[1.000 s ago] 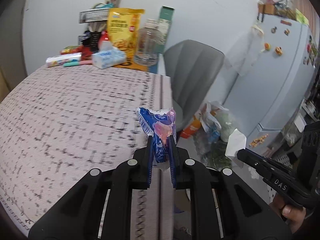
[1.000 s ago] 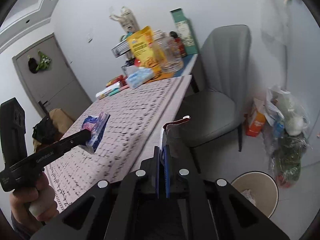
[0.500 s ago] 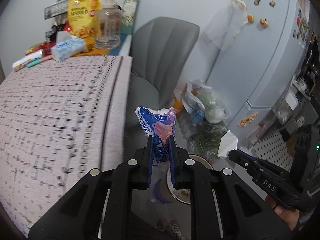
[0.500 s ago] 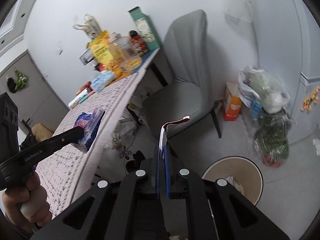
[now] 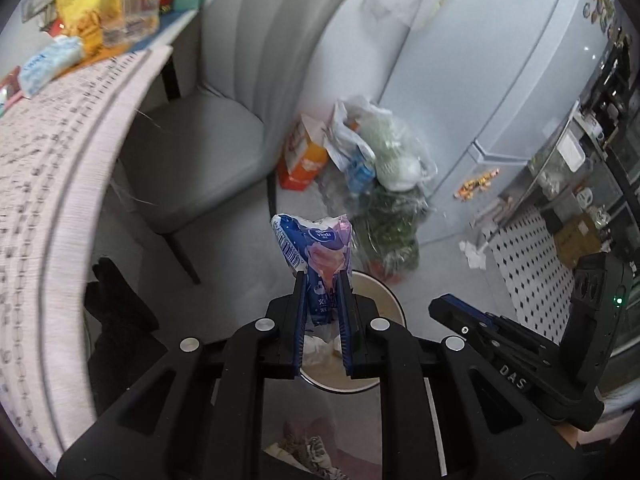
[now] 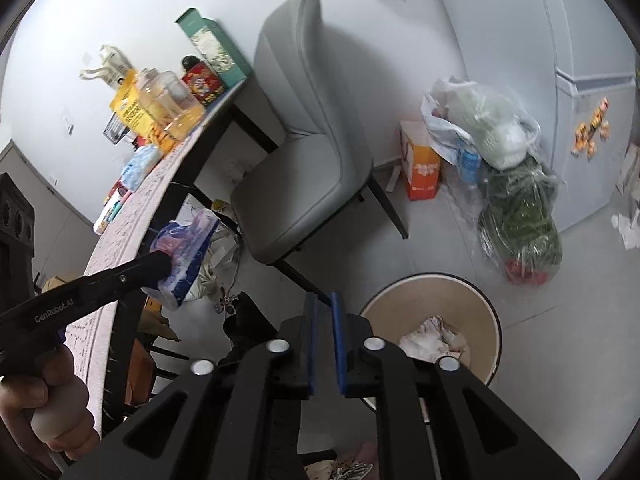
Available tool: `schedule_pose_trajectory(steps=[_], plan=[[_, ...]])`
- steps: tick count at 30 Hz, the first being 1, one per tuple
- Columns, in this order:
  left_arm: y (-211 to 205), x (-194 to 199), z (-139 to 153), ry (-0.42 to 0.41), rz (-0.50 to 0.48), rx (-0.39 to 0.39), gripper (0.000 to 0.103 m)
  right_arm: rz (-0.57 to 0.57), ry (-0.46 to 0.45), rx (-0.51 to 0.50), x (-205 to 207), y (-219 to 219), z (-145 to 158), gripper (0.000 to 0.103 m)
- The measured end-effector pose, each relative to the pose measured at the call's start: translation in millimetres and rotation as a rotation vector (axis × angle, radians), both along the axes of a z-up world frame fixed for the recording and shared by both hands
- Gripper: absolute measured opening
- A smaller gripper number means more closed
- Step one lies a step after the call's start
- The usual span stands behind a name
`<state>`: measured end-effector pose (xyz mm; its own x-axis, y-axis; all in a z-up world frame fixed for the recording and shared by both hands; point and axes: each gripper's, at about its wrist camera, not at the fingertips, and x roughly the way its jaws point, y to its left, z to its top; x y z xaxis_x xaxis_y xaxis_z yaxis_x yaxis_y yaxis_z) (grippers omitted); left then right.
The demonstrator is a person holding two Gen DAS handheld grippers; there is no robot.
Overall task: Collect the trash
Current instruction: 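Carry the tissue pack in the left gripper and paper strip in the right over the bin, then open both grippers to drop the tissue pack and paper strip into the bin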
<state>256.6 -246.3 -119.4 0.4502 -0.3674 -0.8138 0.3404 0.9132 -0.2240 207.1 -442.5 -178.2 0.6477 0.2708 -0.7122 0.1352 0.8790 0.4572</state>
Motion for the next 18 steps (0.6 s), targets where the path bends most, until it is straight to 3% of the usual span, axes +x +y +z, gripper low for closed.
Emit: schedule_pose_trajectory(steps=[1,2,10,13,14,17,18], plan=[[-3.9,1.5,-4.8,0.01,-0.004,0.002,0.015,-0.01,0.0,0.002,-0.8,-5.3,-2.9,0.041],[-7.9,3.0,-9.2,0.022,-0.008,0.003,0.015,-0.024,-0.003,0.002,-2.0,-10.3,-5.4,0.048],[-53.7,6.0,-42.2,0.108,-0.083,0.011,0.015,-0.12,0.042,0.012,-15.1,-58.0,-26.4,0.048],[-69.0,6.1,-50.1,0.14,-0.112,-0.008,0.019,-0.153,0.054,0.014,-22.5,-72.9,-31.1,0.048],[-73.3,6.6,-52.9,0.154,-0.123,-0.02,0.026,-0.161,0.056,0.015,-24.6,-76.3,-32.1,0.048],[-77.0,8.5,-58.5,0.166,-0.128,-0.012,0.072,-0.172,0.058,0.017,-28.0,-82.2,-33.7,0.048],[-71.7,8.2,-57.9,0.152,-0.103,-0.017,0.075,-0.173,0.058,0.017,-28.9,-83.0,-33.8,0.048]])
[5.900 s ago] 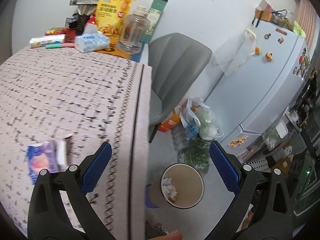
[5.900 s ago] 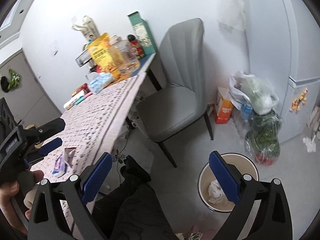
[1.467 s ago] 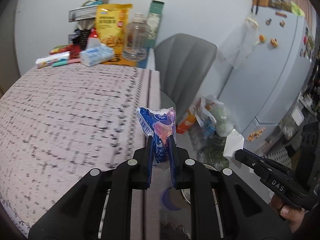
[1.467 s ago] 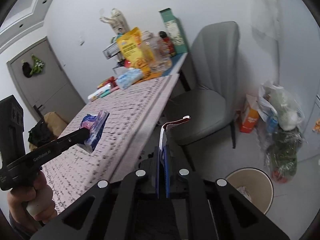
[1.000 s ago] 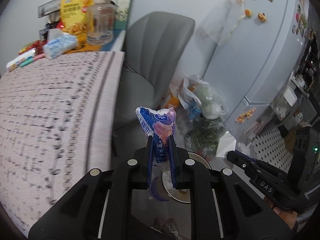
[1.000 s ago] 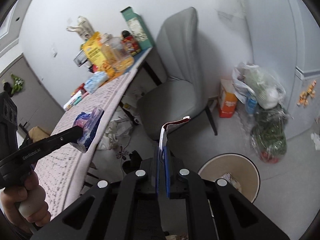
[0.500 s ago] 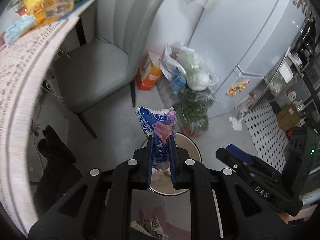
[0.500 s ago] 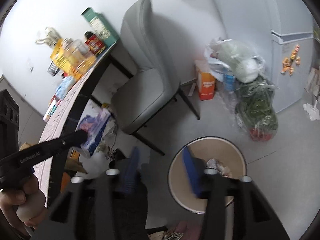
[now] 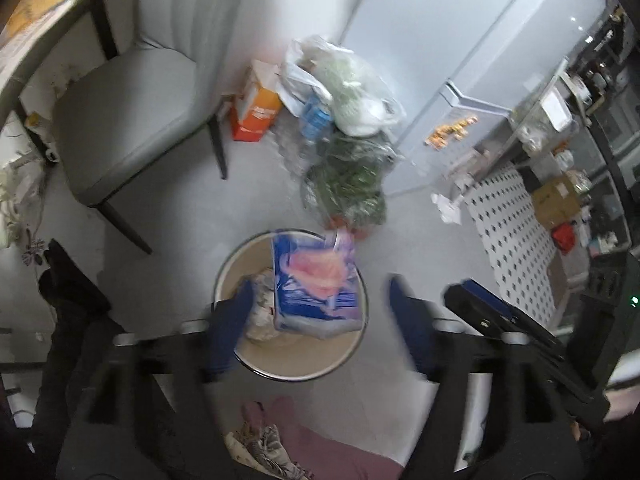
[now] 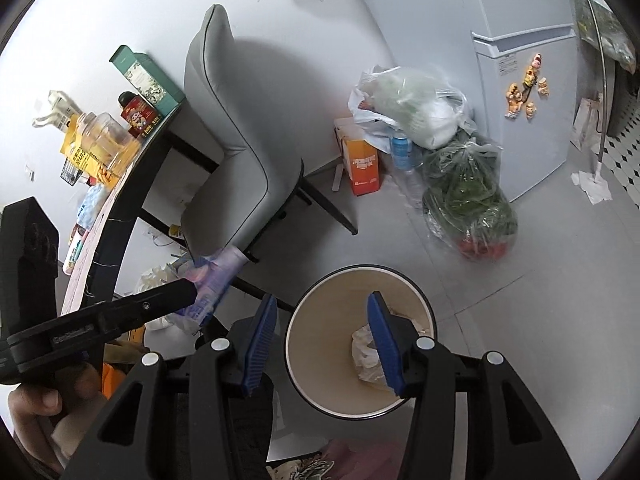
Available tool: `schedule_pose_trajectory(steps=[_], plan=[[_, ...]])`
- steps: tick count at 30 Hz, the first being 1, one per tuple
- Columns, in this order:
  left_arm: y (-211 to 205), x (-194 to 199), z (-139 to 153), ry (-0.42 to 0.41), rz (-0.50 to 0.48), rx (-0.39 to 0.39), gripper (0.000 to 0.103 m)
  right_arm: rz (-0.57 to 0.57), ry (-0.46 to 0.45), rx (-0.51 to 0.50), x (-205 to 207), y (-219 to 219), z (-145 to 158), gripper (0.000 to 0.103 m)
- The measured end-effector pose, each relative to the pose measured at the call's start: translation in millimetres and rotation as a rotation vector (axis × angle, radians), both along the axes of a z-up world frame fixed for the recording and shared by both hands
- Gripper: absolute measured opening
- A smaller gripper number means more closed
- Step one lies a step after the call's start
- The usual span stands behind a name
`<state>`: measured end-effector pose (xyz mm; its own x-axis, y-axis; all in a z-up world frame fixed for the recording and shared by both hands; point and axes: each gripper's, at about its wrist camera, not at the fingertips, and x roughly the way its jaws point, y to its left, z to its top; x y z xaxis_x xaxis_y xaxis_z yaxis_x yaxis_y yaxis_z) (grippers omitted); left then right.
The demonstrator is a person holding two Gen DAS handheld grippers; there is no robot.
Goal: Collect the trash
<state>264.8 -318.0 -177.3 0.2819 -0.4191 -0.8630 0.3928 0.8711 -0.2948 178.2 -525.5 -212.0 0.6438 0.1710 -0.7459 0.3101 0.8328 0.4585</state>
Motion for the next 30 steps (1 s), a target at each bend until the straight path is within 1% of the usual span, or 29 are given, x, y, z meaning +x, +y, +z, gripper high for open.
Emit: schedule_pose_trajectory(steps=[3,4,6,9,12,13,14,17,20,24,26,30], plan=[[9.7,2.4,1.3,0.023,0.017,-0.024,0.08,0.006,-0.001,-0.015,-1.2,1.7,0.4,0.048],[14.8,2.5,2.9,0.021,0.03,-0.024,0.081,0.009,-0.001,-0.014,-2.4,3.2,0.9,0.049],[20.9,2.3,7.1,0.011,0.043,-0.032,0.088,0.017,0.001,-0.01,-2.5,5.7,0.8,0.05],[30.0,2.5,13.9,0.001,0.063,-0.05,0.091,0.03,0.003,-0.012,-2.2,13.3,3.3,0.055],[36.9,1.0,21.0,-0.015,0.077,-0.061,0.092,0.044,-0.001,-0.019,-2.1,21.8,9.4,0.068],[38.8,1.3,22.3,-0.021,0.081,-0.061,0.093,0.045,-0.003,-0.026,-2.4,24.9,12.5,0.076],[41.6,0.3,24.8,-0.027,0.085,-0.062,0.094,0.045,-0.006,-0.031,-2.9,26.6,14.8,0.082],[51.2,-3.5,36.1,-0.053,0.087,-0.074,0.096,0.042,-0.007,-0.045,-3.5,33.3,21.7,0.088],[66.5,-4.1,48.0,-0.075,0.112,-0.098,0.097,0.039,0.007,-0.048,-2.0,40.3,28.6,0.089],[91.3,-8.0,65.1,-0.107,0.149,-0.113,0.097,0.052,-0.004,-0.082,0.2,54.0,50.7,0.093],[101.7,-12.3,74.8,-0.124,0.152,-0.122,0.097,0.057,-0.015,-0.097,-0.6,62.0,62.9,0.095],[120.7,-21.5,96.0,-0.168,0.146,-0.136,0.097,0.073,-0.027,-0.124,-3.1,84.3,87.2,0.095]])
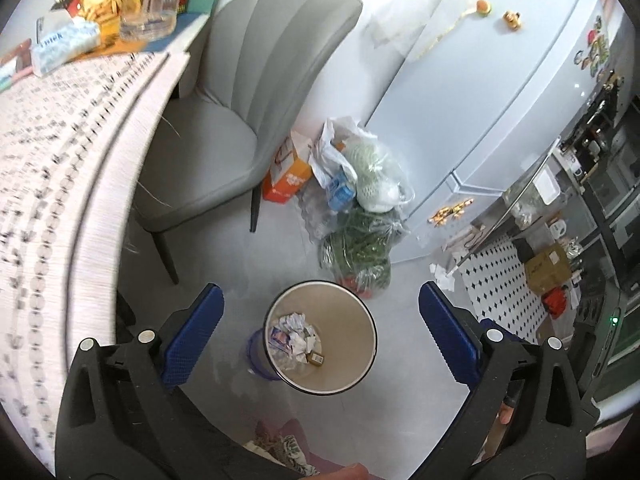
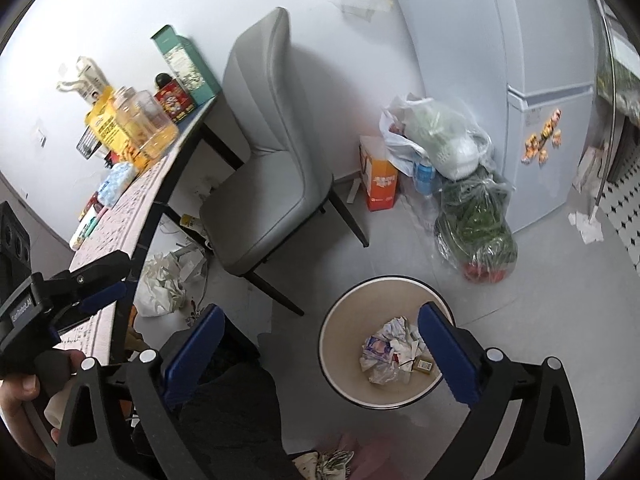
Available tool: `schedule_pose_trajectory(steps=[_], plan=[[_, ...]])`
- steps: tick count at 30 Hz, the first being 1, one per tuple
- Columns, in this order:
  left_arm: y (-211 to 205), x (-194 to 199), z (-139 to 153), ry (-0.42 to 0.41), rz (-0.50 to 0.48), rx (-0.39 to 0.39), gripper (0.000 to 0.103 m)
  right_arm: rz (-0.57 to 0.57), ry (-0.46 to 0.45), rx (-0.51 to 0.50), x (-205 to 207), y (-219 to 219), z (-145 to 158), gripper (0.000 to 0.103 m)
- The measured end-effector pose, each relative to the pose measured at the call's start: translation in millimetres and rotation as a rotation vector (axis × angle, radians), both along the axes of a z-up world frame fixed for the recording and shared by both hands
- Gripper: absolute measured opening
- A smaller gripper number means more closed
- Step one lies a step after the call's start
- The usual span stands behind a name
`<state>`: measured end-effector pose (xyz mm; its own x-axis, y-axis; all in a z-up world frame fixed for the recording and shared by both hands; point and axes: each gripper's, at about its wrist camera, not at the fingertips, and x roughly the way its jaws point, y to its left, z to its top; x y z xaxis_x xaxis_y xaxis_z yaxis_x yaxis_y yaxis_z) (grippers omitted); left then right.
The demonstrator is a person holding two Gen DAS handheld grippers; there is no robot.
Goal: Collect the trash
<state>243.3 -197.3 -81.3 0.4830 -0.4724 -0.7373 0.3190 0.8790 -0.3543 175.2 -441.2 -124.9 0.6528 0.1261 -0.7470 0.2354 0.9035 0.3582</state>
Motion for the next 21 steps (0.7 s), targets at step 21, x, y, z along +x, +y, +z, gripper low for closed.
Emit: schedule_pose_trajectory(steps=[21], plan=[[99.1,-48.5,80.5,-0.258,0.114,-0.014,0.097,-0.073,-0.052,-0.187,-16.5,76.4,75.6,0.095]])
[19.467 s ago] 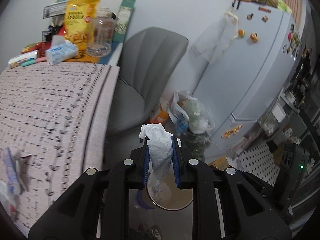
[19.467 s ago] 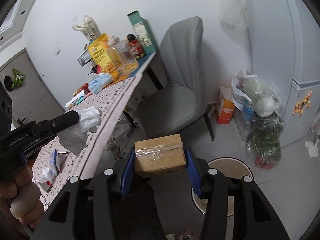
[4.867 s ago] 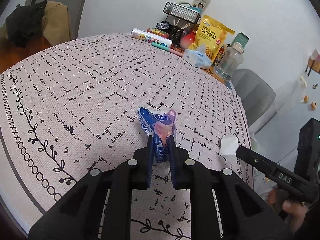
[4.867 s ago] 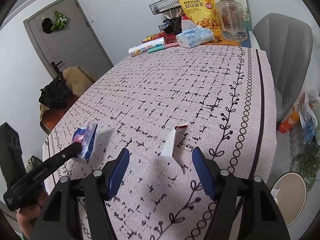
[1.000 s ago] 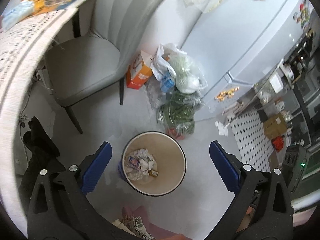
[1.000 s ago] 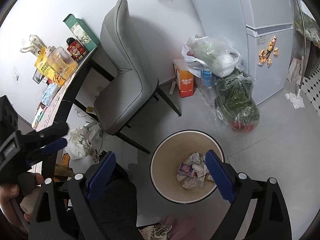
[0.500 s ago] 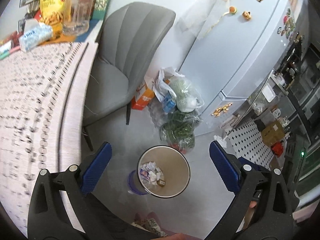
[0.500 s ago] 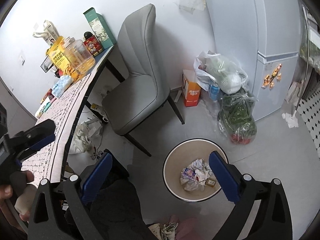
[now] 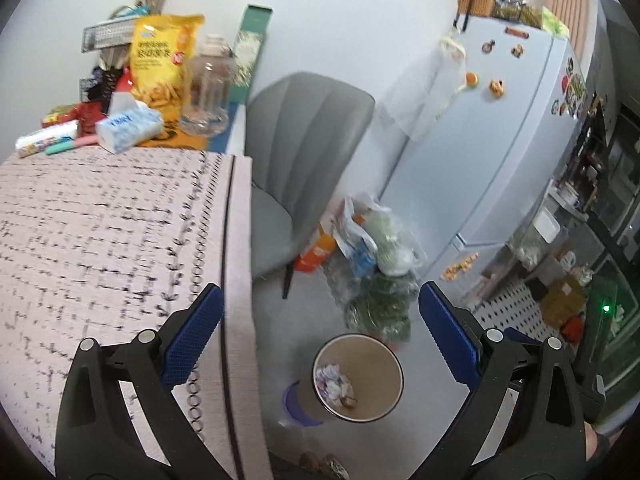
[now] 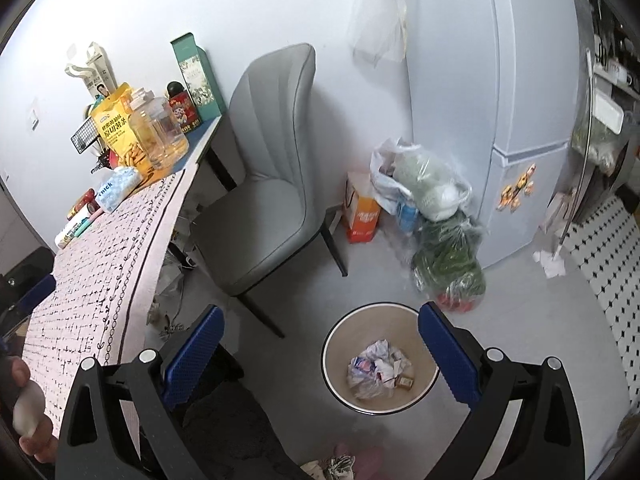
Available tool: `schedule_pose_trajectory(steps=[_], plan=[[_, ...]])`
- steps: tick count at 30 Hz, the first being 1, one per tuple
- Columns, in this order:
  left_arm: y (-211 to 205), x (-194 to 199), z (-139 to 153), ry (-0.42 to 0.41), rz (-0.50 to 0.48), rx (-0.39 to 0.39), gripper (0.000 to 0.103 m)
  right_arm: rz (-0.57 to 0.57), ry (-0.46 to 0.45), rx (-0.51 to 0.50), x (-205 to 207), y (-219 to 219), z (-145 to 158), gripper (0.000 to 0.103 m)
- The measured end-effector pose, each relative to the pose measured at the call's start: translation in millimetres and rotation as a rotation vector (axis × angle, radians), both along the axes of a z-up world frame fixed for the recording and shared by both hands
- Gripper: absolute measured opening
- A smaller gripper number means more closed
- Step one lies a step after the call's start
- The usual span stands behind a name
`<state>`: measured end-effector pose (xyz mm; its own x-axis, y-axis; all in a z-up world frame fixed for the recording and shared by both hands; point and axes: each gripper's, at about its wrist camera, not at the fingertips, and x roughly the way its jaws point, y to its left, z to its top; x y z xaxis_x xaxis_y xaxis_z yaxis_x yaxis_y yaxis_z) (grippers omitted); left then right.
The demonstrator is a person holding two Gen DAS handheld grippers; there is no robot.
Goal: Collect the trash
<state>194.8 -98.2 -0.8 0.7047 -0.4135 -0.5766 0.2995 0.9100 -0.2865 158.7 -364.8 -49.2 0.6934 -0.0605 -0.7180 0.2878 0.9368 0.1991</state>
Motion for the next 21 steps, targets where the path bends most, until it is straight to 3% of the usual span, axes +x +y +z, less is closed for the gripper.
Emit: schedule_pose_trajectory(steps=[6,11,21], plan=[[20.5,-29.4,13.5,-0.061,0.059,0.026,0.097,0.055,-0.018,0.088,-9.2,7.4,8.3,0.095],[35.9,-57.9,23.1,-0.069,0.087,0.055,0.097,0.11,-0.076,0.011,-22.2,29.4,21.1,0.095],[76.8,-112.2,43.7,-0.098,0.179,0.018,0.097,0.21,-0.117,0.025,-47.0,67.6,51.6,0.095]])
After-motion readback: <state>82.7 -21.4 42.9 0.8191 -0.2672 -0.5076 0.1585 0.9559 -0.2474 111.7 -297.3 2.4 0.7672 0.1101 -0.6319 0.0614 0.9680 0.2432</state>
